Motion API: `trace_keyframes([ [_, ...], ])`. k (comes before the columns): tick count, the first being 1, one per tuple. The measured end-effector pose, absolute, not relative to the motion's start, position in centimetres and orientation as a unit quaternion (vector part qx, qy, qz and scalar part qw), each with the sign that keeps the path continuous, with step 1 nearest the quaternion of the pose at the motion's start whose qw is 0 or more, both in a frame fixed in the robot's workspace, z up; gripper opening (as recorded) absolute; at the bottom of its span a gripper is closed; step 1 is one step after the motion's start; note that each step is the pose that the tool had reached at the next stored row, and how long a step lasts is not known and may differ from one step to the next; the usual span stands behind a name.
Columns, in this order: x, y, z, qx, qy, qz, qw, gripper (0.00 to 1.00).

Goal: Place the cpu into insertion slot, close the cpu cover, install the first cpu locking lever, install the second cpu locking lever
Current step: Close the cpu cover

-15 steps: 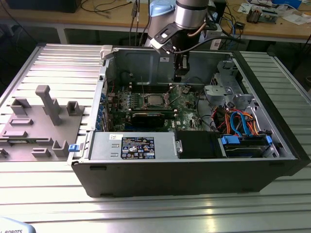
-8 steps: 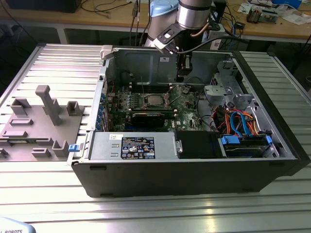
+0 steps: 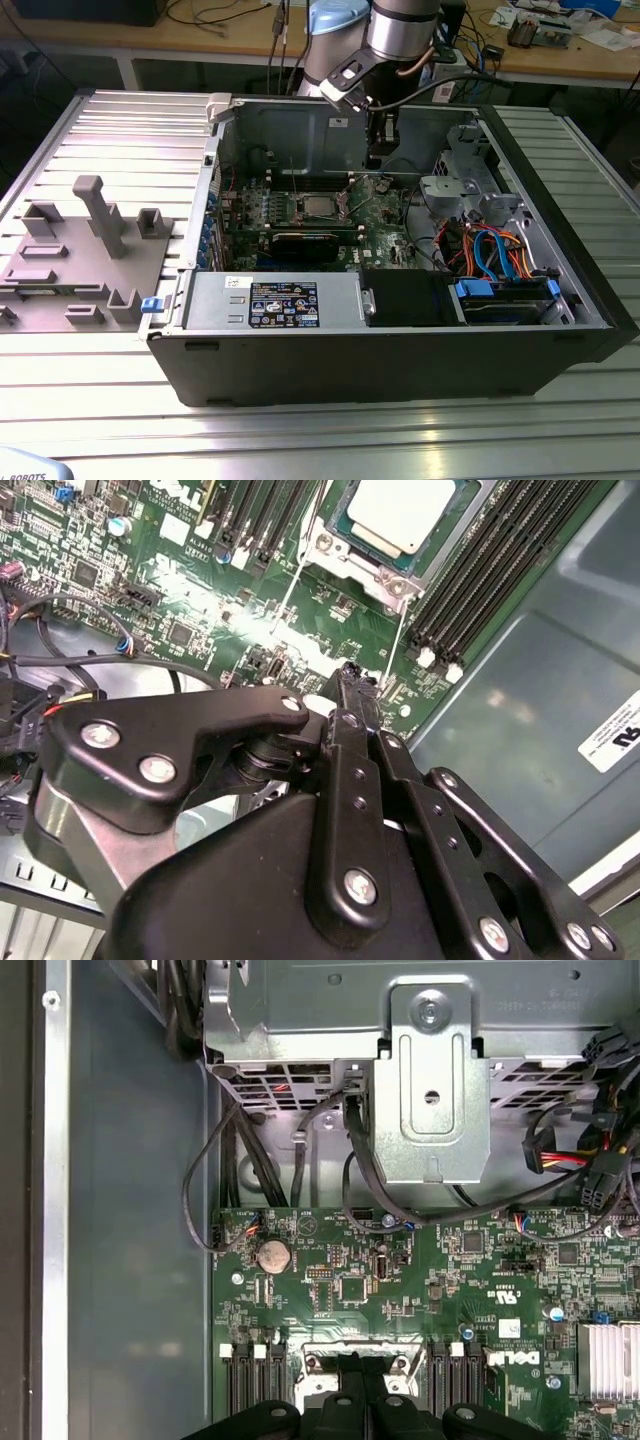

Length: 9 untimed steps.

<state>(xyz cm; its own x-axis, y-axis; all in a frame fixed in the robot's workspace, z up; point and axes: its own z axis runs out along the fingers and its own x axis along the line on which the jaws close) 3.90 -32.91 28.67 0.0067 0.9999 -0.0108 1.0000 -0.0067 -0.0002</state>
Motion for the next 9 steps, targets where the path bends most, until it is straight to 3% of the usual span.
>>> trace_keyframes([
  [9,5.6,-32.9,28.6,0.709,0.705,-0.004,0.004,0.11],
])
